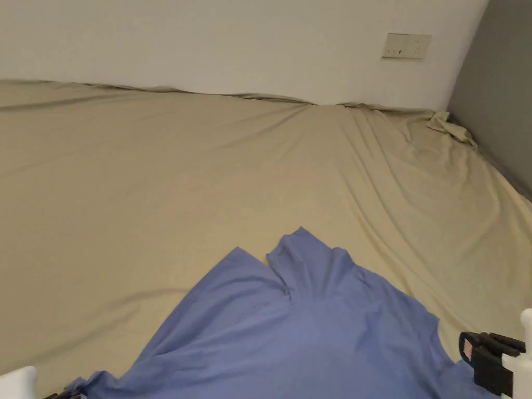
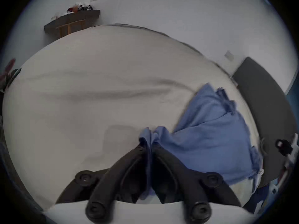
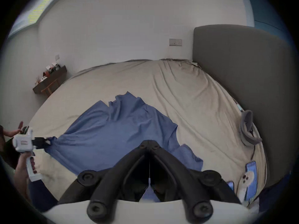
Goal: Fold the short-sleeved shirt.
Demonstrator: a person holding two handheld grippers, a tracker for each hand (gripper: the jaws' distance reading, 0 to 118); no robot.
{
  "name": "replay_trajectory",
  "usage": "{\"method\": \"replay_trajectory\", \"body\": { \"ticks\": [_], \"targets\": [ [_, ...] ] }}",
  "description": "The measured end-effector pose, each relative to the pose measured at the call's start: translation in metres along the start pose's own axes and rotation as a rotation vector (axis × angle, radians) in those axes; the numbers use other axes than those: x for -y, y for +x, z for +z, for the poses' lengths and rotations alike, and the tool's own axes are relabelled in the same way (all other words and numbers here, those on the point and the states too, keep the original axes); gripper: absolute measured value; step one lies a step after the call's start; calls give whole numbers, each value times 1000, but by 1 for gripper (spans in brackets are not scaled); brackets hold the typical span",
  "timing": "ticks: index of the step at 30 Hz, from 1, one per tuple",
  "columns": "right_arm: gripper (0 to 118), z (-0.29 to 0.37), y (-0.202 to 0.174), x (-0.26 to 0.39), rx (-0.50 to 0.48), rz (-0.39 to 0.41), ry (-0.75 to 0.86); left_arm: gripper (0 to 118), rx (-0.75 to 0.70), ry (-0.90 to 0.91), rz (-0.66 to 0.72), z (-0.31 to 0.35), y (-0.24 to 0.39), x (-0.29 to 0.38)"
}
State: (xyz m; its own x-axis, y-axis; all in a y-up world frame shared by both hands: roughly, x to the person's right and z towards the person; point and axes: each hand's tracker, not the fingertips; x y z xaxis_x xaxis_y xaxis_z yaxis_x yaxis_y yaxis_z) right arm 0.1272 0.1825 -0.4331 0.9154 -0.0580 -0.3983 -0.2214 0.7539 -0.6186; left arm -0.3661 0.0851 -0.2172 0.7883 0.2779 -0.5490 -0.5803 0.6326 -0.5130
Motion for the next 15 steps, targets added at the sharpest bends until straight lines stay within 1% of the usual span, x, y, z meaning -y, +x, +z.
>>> {"method": "replay_trajectory", "body": {
  "ticks": [1, 2, 3, 4, 5, 6, 7, 8, 9, 10, 11, 12, 13, 15],
  "targets": [
    [3, -23, 6, -12, -34, 11, -36, 3, -13, 66, -8, 12, 1, -2],
    [17, -42, 12, -21, -67, 2, -62, 3, 11, 99, 3, 22, 1, -5],
    [49, -66, 19, -33, -114, -26, -101, 3, 53, 118, 21, 30, 0, -10],
    [99, -91, 26, -42, -128, -30, -128, 3, 94, 107, 42, 37, 4, -12],
    [99, -117, 30, -48, -114, -22, -167, 3, 141, 75, 90, 40, 7, -13],
    [112, -141, 31, -53, -75, 1, -189, 3, 137, 68, 81, 43, 9, -16],
    [118, -149, 32, -58, -39, 27, -123, 3, 138, 58, 67, 45, 11, -19],
    [116, -165, 33, -62, -17, 48, -152, 3, 138, 52, 51, 50, 22, -21],
    [117, -182, 34, -62, 49, 78, -211, 3, 153, 45, 50, 53, 27, -21],
    [117, -195, 35, -63, 75, 103, -262, 3, 142, 52, 33, 56, 31, -21],
    [117, -226, 31, -57, 84, 144, -314, 3, 136, 53, 27, 58, 34, -20],
    [117, -241, 30, -53, 101, 165, -347, 3, 136, 52, 26, 57, 30, -24],
    [117, -253, 28, -48, 139, 183, -379, 3, 124, 64, 8, 57, 30, -25],
    [117, -260, 25, -40, 174, 221, -438, 3, 117, 58, 10, 56, 33, -23]
  ]
}}
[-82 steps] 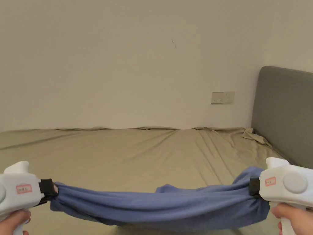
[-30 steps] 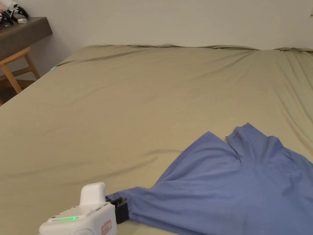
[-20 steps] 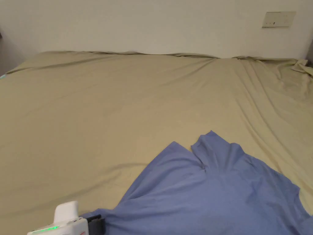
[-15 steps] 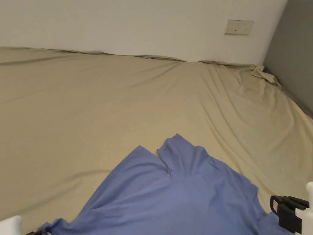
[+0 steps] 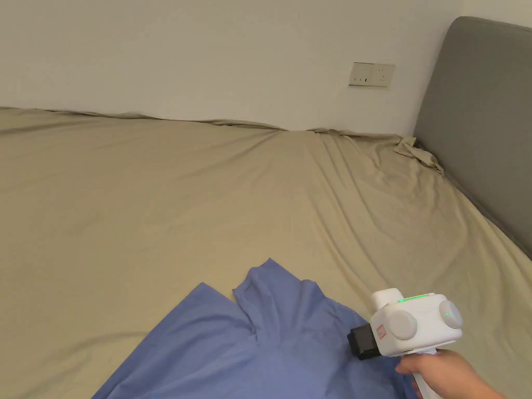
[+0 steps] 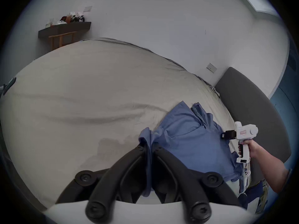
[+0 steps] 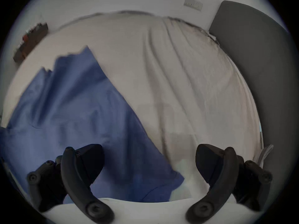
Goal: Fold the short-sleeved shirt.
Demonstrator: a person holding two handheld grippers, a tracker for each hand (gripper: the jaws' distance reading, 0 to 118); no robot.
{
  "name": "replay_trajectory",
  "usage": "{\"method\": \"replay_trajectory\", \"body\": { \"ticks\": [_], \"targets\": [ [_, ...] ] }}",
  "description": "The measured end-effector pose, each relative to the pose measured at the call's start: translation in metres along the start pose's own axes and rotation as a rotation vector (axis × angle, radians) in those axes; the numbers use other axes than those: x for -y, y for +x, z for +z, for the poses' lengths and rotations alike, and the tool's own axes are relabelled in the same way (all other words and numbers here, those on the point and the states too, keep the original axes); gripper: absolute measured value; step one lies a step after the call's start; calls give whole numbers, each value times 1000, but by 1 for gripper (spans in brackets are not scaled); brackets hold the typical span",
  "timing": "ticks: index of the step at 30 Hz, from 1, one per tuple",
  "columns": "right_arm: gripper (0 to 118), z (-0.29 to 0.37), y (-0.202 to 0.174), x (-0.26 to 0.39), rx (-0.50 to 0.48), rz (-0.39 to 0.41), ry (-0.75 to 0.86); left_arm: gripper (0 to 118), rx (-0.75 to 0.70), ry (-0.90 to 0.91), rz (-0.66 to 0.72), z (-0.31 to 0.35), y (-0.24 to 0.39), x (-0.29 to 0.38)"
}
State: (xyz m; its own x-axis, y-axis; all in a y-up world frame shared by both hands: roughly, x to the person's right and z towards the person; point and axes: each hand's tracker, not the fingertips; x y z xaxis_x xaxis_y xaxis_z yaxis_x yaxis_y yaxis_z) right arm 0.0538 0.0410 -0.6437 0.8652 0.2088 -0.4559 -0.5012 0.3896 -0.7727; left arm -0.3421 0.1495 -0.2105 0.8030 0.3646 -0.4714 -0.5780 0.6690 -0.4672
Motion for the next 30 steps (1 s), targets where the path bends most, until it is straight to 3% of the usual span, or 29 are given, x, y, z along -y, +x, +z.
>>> {"method": "replay_trajectory", "body": {
  "ticks": [1, 3, 4, 5, 6, 8, 9, 12, 14, 17, 20, 24, 28, 30],
  "targets": [
    [115, -2, -3, 2, 14, 0, -22, 3, -9, -7, -9, -5, -10, -2],
    [103, 12, -3, 1, -21, -103, 16, 3, -34, -20, -32, -8, -11, -1],
    [79, 25, -6, 5, -91, -122, 39, 3, -41, -24, -36, -9, -12, -1],
    [36, 30, -10, 8, -118, -112, 56, 3, -43, -26, -35, -10, -13, -1],
    [5, 38, -17, 13, -110, -69, 73, 3, -59, -20, -46, -11, -14, -2],
    [5, 57, -31, 27, -64, 43, 123, 3, -63, -28, -27, -13, -15, -4],
    [5, 68, -32, 34, -87, 46, 150, 3, -63, -29, -22, -12, -12, -1],
    [5, 114, -11, 43, -208, -95, 299, 3, -55, -27, -22, -7, -8, -5],
    [5, 162, 8, 45, -218, -151, 417, 3, -37, -17, -9, -2, -4, -11],
    [5, 238, 29, 47, -252, -151, 588, 3, 33, 9, 12, 4, 8, -34],
    [5, 316, 43, 42, -151, -84, 749, 3, 96, 95, 17, 13, 33, -71],
    [5, 403, 61, 24, -113, -100, 910, 3, 262, 196, 88, 23, 66, -146],
    [5, 454, 67, -7, 69, -73, 997, 3, 233, 382, 70, 56, 93, -228],
    [5, 475, 71, -25, 42, -90, 1007, 3, 225, 445, 77, 75, 103, -266]
  ]
}}
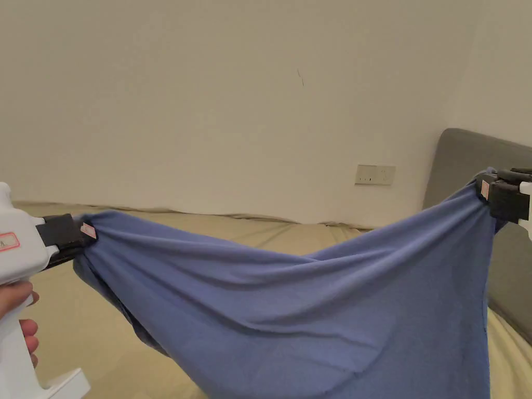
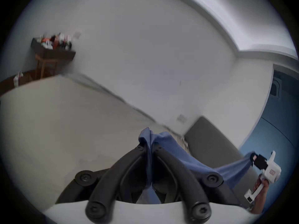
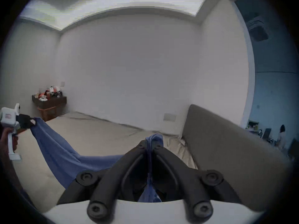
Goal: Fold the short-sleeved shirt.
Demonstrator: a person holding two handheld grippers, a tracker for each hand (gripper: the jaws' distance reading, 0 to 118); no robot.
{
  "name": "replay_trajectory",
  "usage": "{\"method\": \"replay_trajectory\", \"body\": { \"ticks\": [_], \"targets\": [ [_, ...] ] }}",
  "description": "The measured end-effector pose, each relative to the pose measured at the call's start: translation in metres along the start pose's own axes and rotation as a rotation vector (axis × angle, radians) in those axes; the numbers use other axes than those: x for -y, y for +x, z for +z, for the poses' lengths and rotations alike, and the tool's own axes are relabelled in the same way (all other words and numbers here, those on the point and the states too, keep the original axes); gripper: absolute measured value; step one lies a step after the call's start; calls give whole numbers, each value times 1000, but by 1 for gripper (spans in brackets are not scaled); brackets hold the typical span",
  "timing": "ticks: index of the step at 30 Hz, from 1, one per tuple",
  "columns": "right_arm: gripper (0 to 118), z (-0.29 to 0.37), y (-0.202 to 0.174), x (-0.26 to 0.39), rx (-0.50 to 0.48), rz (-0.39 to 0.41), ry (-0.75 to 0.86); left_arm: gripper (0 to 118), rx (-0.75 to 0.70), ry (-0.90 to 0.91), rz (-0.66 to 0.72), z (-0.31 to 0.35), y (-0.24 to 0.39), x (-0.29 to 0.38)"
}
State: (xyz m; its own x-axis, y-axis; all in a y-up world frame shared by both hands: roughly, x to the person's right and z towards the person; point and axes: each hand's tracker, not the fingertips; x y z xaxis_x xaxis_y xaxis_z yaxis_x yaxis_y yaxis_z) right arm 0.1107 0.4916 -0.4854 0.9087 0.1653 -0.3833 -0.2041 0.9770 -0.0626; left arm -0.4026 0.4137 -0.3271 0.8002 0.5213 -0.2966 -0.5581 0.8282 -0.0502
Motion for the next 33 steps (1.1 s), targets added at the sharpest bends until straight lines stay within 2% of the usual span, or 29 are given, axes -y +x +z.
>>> {"method": "replay_trajectory", "body": {
  "ticks": [4, 7, 9, 11, 14, 17, 19, 21, 24, 31, 33],
  "targets": [
    [5, -12, 0, -47, 85, 24, 56, 3, -89, 92, -19, 0, 15, -64],
    [5, -36, -7, -70, 139, 106, 45, 3, -34, 190, 54, -1, 11, -101],
    [5, -55, -16, -75, 130, 90, 31, 3, -49, 190, 62, -5, 15, -115],
    [5, -72, -18, -80, 118, 56, -8, 3, -124, 153, -11, -12, 24, -126],
    [5, -85, -21, -87, 131, 35, -28, 3, -132, 131, -83, -20, 27, -137],
    [5, -99, -16, -93, 100, -27, -64, 3, -153, 112, -85, -27, 24, -143],
    [5, -104, -13, -94, 89, -40, -71, 3, -154, 110, -84, -30, 20, -142],
    [5, -109, -16, -95, 88, -36, -72, 3, -125, 131, -32, -29, 17, -139],
    [5, -117, -23, -95, 119, 29, -70, 3, -151, 135, -93, -35, 26, -133],
    [5, -148, -25, -83, 134, -2, -109, 3, -175, 85, -103, -61, 20, -119],
    [5, -164, -29, -64, 137, 16, -162, 3, -194, 52, -116, -71, 13, -104]
  ]
}}
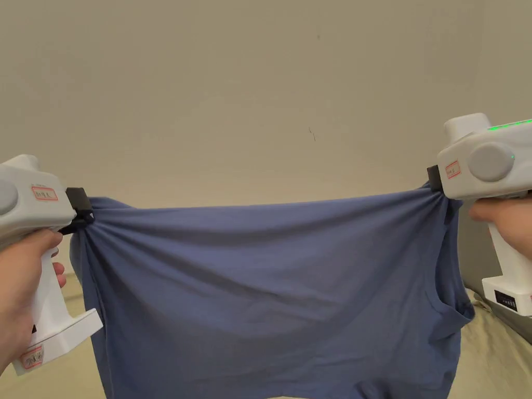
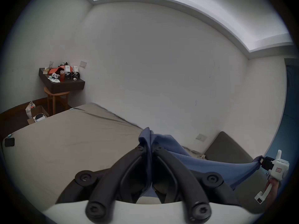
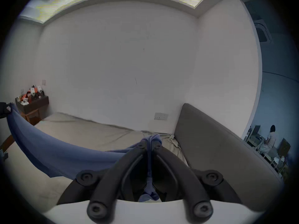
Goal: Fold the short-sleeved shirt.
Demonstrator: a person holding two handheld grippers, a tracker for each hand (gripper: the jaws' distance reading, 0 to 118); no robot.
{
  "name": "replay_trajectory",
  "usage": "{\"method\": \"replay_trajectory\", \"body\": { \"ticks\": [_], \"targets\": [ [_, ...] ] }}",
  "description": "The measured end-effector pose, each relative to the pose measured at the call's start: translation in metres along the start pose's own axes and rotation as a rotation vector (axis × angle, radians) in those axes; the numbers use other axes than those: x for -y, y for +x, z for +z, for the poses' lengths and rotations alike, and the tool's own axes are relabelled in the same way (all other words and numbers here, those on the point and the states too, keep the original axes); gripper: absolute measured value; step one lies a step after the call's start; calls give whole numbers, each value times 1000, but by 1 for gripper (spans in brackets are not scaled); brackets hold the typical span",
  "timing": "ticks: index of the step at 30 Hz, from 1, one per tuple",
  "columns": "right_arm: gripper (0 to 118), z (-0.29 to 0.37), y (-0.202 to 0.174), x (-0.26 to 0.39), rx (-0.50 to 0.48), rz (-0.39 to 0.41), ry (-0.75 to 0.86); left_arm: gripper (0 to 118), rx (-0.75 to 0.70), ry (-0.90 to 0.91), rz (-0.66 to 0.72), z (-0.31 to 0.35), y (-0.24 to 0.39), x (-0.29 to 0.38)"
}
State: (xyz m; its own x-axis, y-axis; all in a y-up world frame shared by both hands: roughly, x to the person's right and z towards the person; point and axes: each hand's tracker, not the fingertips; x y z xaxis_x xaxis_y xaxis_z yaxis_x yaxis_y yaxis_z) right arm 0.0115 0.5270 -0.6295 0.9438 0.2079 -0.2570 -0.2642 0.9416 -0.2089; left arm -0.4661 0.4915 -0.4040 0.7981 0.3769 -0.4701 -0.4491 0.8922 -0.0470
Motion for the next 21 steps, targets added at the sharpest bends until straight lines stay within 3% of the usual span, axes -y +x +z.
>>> {"method": "replay_trajectory", "body": {
  "ticks": [12, 16, 21],
  "targets": [
    [5, -73, -49, 197, -120, 67, -291, 3, -25, -333, 59, -45, -43, 172],
    [5, -53, -43, 272, -166, -14, -367, 3, -35, -410, 58, -41, -75, 229],
    [5, 10, -28, 353, -231, -88, -399, 3, -5, -488, 58, 11, -106, 288]
  ]
}}
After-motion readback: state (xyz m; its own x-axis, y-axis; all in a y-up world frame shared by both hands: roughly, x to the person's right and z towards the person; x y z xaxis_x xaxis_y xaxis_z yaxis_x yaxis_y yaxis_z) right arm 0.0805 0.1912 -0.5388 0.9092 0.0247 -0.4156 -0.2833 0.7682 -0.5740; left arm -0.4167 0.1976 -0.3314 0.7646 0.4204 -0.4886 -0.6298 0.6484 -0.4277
